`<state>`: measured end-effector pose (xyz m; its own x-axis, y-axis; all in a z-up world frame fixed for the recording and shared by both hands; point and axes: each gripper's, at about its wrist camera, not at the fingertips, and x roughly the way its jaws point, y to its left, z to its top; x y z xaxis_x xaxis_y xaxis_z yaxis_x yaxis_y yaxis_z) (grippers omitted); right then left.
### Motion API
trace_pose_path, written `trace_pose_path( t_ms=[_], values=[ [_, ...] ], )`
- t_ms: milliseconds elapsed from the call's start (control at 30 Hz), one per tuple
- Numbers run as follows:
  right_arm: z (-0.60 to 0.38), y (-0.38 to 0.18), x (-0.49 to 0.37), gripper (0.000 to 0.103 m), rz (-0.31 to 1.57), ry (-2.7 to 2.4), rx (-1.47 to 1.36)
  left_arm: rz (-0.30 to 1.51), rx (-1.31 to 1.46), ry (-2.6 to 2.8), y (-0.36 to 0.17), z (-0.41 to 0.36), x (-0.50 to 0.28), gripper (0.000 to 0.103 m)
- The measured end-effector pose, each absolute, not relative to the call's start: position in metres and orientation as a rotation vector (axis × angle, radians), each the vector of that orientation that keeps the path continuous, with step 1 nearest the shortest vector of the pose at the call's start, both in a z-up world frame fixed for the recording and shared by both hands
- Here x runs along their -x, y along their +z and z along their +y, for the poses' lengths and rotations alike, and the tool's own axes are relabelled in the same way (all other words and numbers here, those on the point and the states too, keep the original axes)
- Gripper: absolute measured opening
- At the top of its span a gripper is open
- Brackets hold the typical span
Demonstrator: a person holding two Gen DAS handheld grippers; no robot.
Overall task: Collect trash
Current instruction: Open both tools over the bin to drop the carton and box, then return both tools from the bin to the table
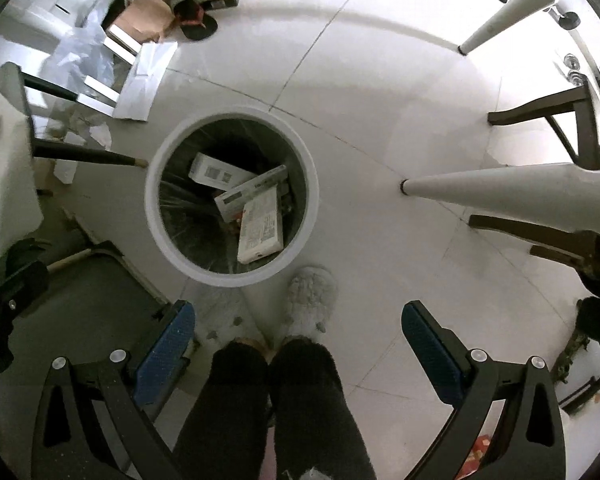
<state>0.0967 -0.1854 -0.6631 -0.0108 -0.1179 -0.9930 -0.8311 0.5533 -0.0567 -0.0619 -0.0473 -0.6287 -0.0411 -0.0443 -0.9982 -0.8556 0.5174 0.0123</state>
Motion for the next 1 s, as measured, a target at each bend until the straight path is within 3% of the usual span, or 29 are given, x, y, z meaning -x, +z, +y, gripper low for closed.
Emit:
trace_pose_path(
  t_ms=[633, 1000],
  values=[
    [-0.175, -0.410, -0.070, 0.103, 1.431, 0.766, 0.724, 1.342, 0.707, 0.910, -0.401, -0.057, 0.095, 0.103],
    [-0.105, -0.303, -0.168, 0.103, 1.365, 0.777, 0.536, 1.220, 0.629, 1.048, -0.322, 0.004, 0.027, 0.103]
  ],
)
